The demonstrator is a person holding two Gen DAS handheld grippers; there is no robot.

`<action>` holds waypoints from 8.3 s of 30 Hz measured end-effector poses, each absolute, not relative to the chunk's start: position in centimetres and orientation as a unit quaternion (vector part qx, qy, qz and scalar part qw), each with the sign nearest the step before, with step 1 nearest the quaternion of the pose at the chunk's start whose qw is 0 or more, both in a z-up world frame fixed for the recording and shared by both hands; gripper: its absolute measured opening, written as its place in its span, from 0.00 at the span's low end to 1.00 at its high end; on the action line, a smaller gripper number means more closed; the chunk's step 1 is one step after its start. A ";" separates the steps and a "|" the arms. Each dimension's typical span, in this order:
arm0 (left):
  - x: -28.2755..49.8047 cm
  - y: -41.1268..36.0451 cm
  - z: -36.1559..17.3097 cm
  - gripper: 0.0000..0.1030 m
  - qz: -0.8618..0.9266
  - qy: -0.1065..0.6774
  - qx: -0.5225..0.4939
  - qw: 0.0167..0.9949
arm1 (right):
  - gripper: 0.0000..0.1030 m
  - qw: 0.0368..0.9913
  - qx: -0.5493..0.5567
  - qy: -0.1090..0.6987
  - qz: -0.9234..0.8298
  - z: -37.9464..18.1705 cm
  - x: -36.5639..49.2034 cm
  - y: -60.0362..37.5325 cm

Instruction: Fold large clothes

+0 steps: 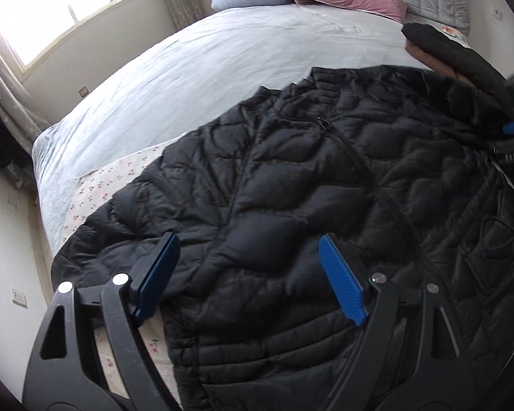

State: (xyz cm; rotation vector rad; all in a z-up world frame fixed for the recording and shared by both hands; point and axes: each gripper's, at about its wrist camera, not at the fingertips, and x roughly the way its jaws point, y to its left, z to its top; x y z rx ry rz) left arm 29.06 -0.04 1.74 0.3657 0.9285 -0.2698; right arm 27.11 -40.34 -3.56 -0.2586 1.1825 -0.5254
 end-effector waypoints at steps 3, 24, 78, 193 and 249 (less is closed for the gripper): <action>28.4 -1.5 0.3 0.81 -0.141 0.450 0.180 0.863 | 0.77 0.784 -0.203 0.480 -0.337 1.4 28.3 -45.2; 27.2 -5.7 -5.8 0.81 -0.198 0.459 -0.049 0.865 | 0.83 0.849 0.041 0.495 -0.181 -1.3 14.1 -42.0; 13.9 7.2 -8.3 0.81 -0.206 0.439 0.015 0.875 | 0.83 0.865 0.101 0.486 -0.077 -11.4 9.2 -36.2; 29.2 -30.8 -4.4 0.40 -0.238 0.431 0.150 0.857 | 0.71 0.874 0.244 0.411 -0.090 -6.3 14.9 -45.2; 22.7 8.9 -1.5 0.93 -0.055 0.442 -0.075 0.892 | 0.80 0.892 0.093 0.438 -0.053 -6.0 17.5 -33.8</action>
